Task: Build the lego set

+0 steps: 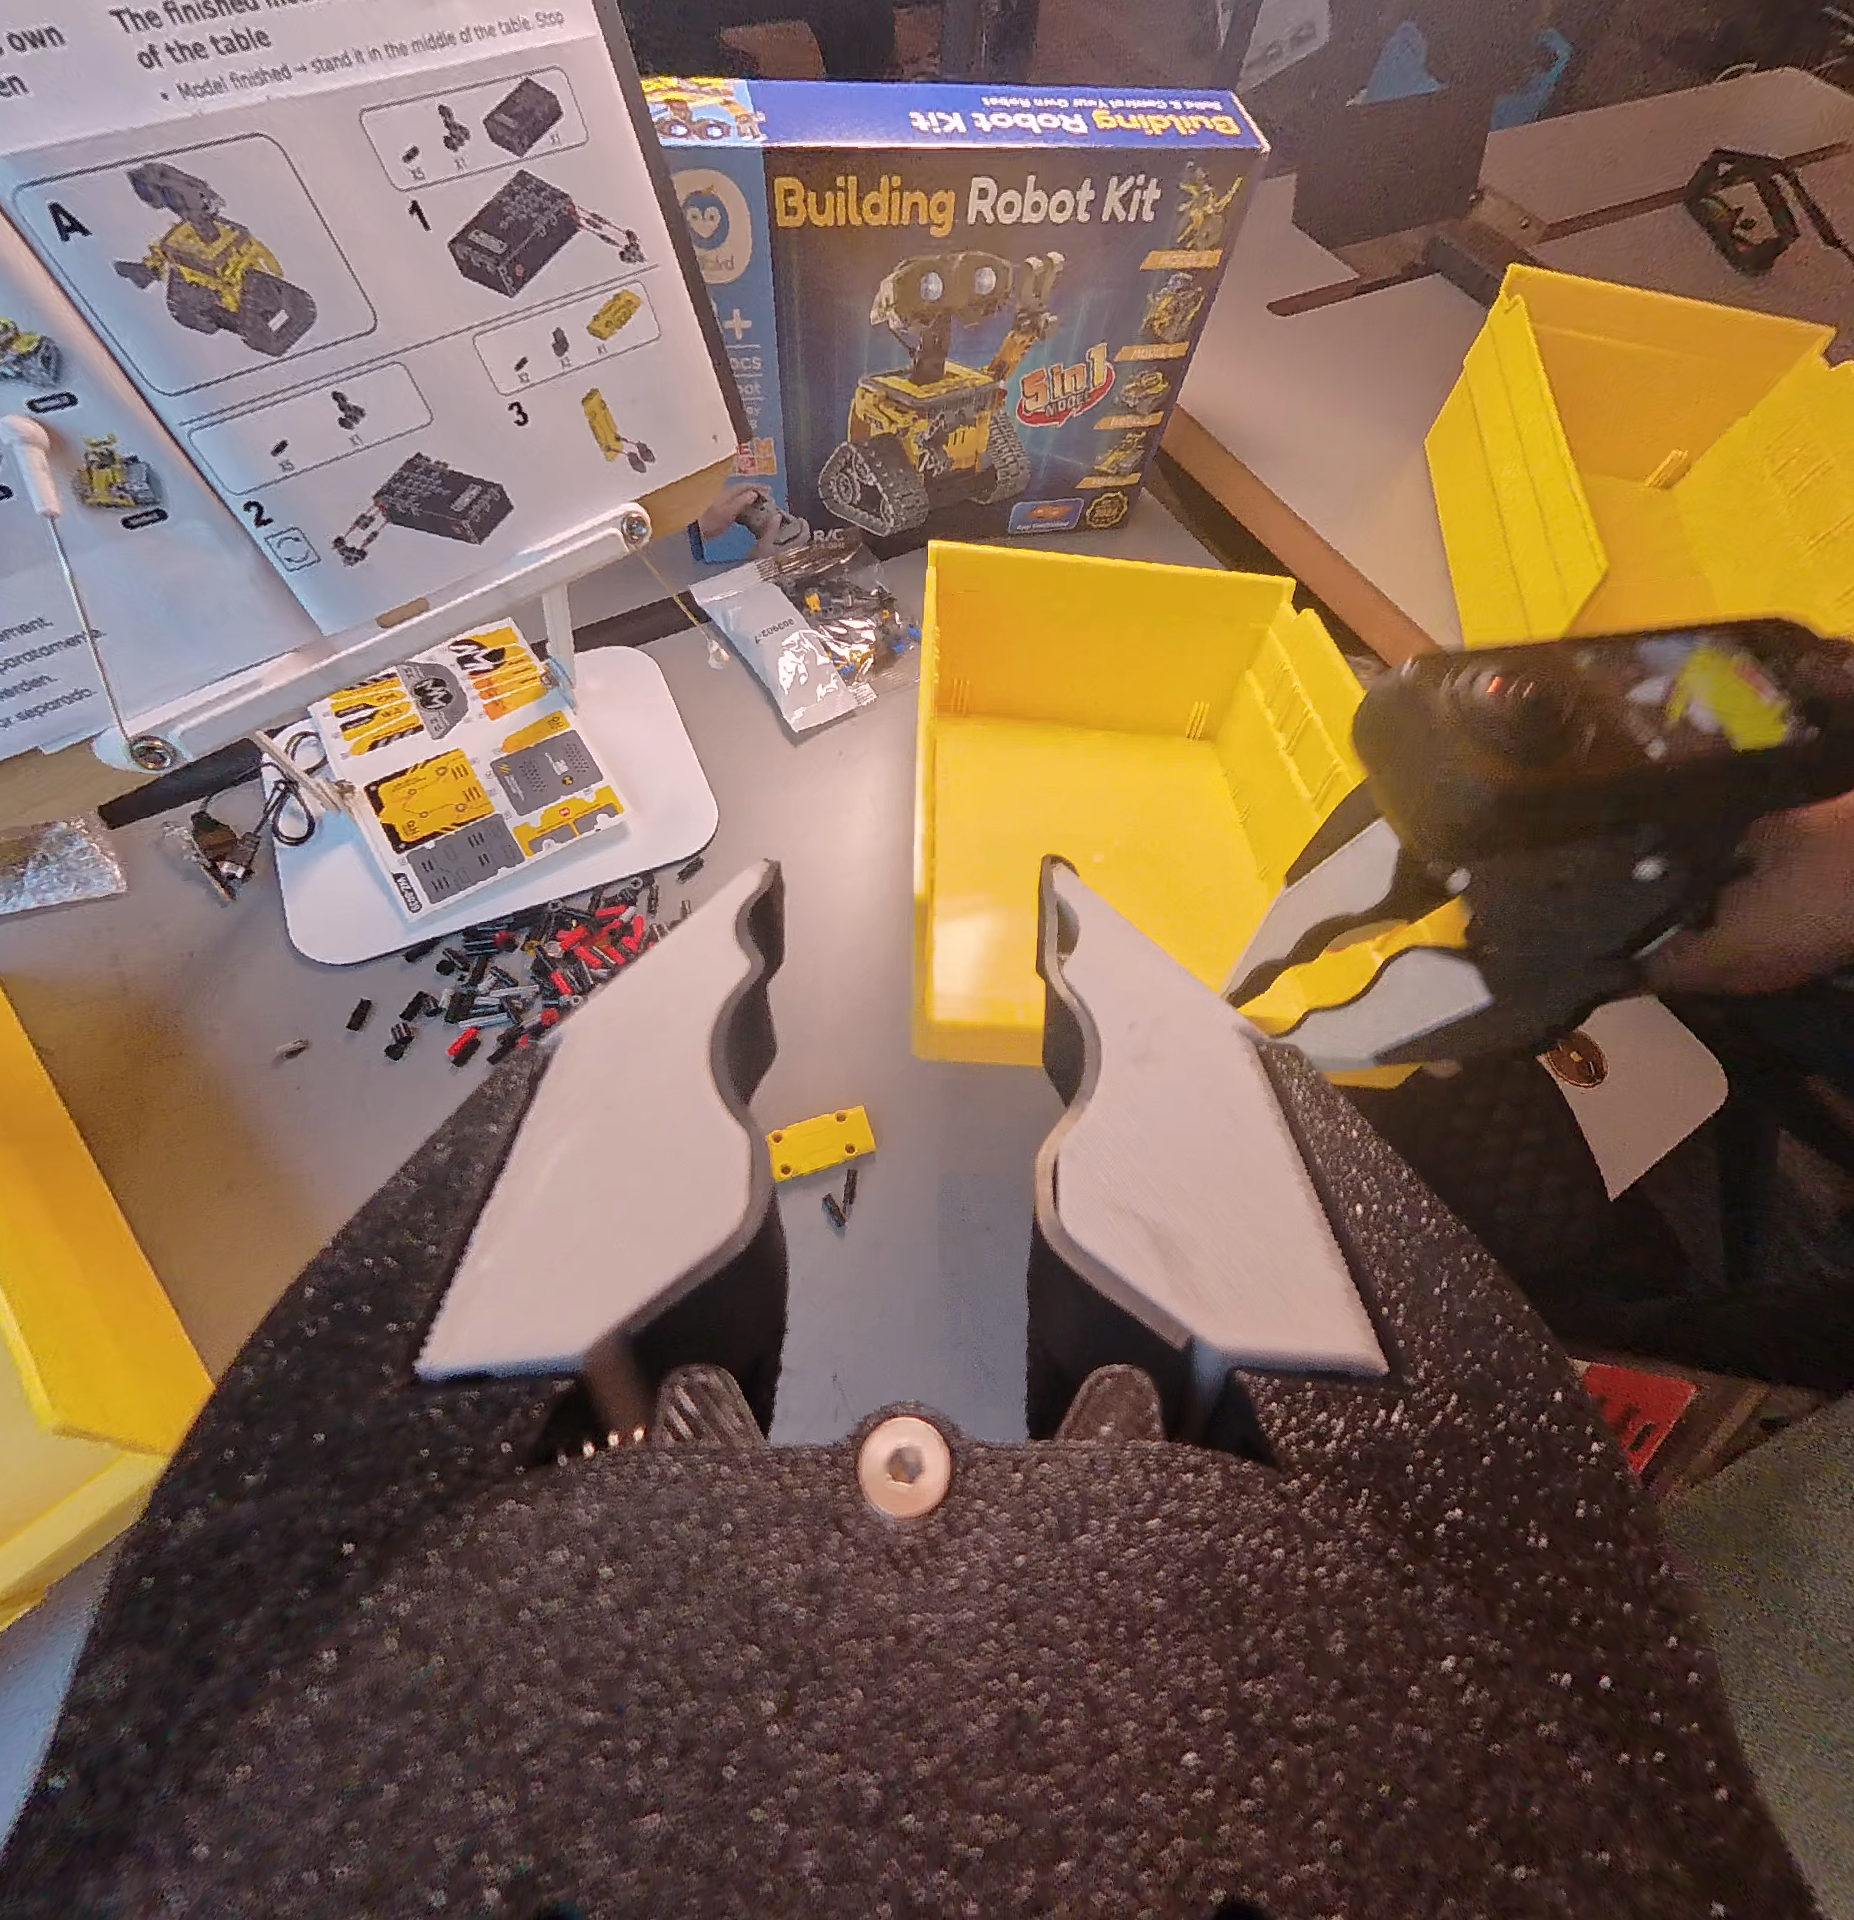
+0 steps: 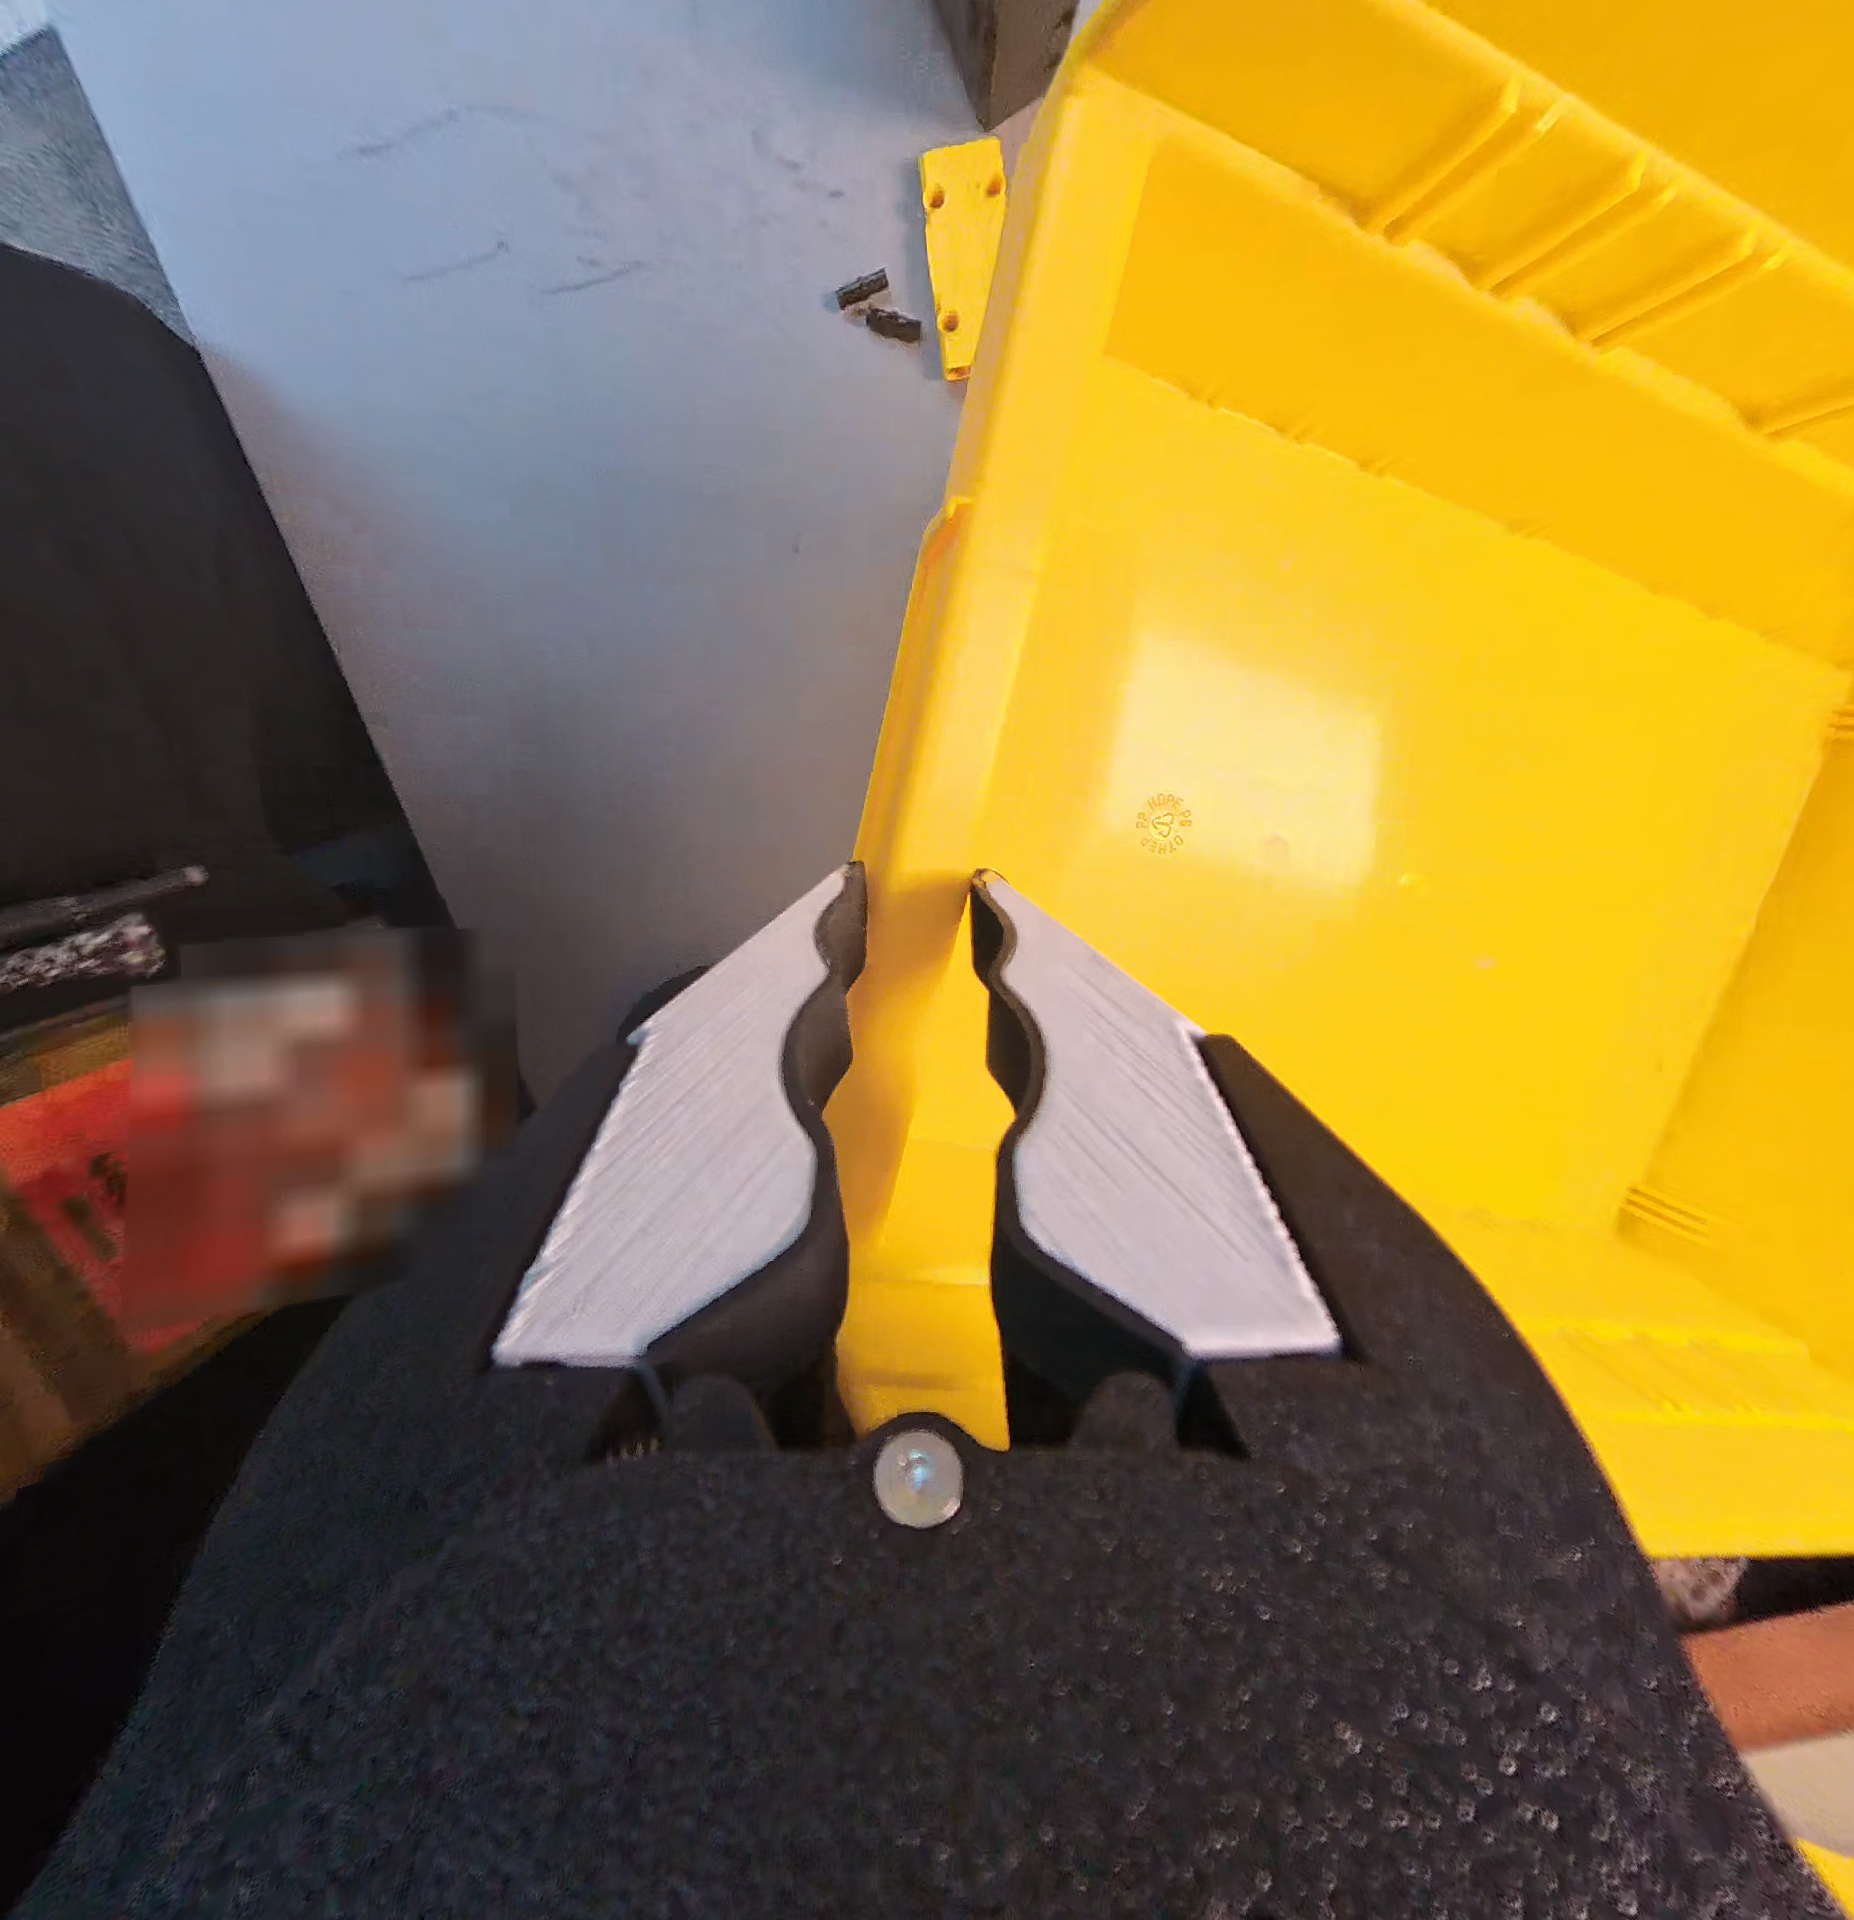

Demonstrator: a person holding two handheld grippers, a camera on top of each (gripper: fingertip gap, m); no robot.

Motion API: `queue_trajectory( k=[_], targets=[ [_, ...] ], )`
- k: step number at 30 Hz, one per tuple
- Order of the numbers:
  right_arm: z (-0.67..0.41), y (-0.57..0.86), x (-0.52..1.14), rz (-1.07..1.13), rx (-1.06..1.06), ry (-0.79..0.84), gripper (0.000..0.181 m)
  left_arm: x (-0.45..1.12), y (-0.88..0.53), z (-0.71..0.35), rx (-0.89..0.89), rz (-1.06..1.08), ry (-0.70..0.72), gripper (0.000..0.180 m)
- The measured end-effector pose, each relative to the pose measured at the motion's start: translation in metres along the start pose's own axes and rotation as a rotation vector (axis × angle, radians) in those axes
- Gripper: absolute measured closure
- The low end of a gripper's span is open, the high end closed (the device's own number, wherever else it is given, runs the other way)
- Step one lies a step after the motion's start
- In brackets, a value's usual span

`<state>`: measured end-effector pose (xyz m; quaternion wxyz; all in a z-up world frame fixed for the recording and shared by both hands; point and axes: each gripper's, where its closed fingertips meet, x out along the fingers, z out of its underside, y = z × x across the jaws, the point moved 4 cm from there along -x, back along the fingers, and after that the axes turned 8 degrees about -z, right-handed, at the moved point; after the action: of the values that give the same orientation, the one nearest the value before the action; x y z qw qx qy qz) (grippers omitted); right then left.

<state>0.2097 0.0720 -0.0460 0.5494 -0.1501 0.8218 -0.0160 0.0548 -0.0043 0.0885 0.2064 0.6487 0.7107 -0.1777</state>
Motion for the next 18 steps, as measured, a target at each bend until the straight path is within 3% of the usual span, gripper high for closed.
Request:
queue_trajectory(
  k=[4,6,12,18],
  targets=[
    [0.000,-0.008,0.054,0.072,-0.025,0.014,0.162,0.002,0.010,0.001,0.008,0.014,-0.012,0.131],
    [-0.008,-0.011,0.052,0.068,-0.011,0.085,0.142,0.003,0.013,0.000,0.013,0.018,-0.017,0.131],
    [-0.012,0.010,-0.048,0.122,0.170,0.551,0.139,0.009,0.019,0.005,-0.002,0.026,-0.035,0.131],
    [0.114,0.079,-0.066,0.347,0.531,0.468,0.127,0.025,0.033,0.004,-0.001,0.068,-0.052,0.131]
  ],
)
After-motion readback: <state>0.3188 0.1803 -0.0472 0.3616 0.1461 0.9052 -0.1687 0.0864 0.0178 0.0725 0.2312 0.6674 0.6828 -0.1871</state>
